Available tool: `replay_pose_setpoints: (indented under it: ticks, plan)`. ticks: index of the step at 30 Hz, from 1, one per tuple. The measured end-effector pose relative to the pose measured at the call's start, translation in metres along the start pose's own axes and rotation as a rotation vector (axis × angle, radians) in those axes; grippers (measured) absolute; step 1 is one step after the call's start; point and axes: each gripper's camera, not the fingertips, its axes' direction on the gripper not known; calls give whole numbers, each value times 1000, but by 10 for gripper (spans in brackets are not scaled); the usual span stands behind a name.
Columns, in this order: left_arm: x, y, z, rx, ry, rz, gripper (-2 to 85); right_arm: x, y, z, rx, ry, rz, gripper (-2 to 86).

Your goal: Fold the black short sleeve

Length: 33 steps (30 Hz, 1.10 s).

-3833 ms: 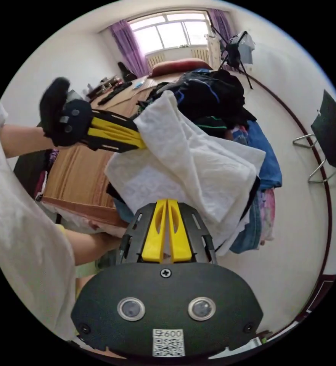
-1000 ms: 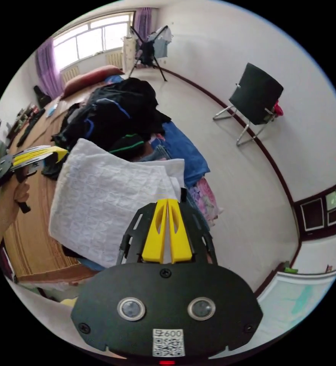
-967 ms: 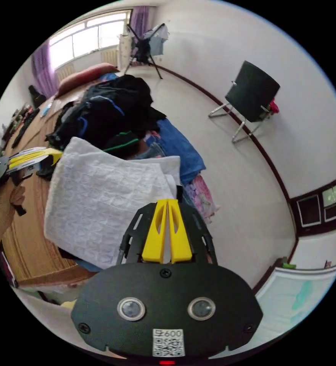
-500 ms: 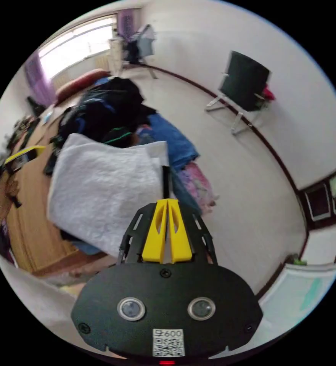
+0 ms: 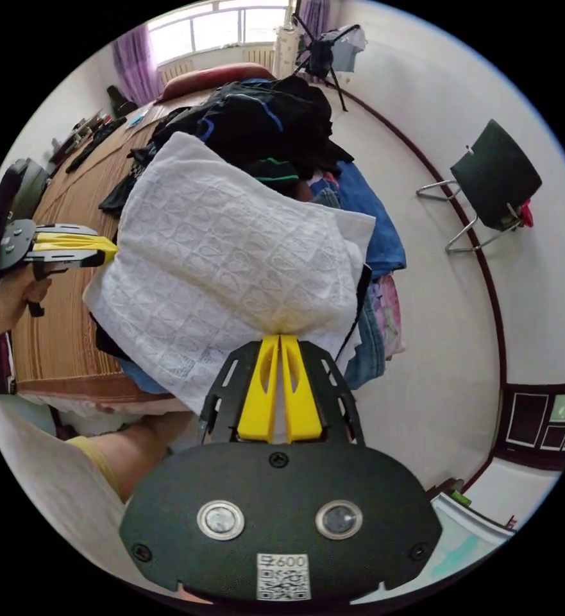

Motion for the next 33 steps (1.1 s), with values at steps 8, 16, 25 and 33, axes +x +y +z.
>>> replay_pose_setpoints:
  ticks: [8, 16, 25, 33]
  plan:
    - [-32, 46, -56, -62, -102, -130, 2, 90, 36, -5, -52, -10, 261, -8]
    - [-17, 65, -136, 204, 155, -132, 2, 78, 1, -53, 165, -64, 85, -9]
    - [25, 53, -81, 68, 113, -135, 2, -22, -133, -3, 116, -555, -484, -9]
    - [47, 58, -63, 55, 35, -188, 3, -48, -143, 45, 28, -414, -610, -9]
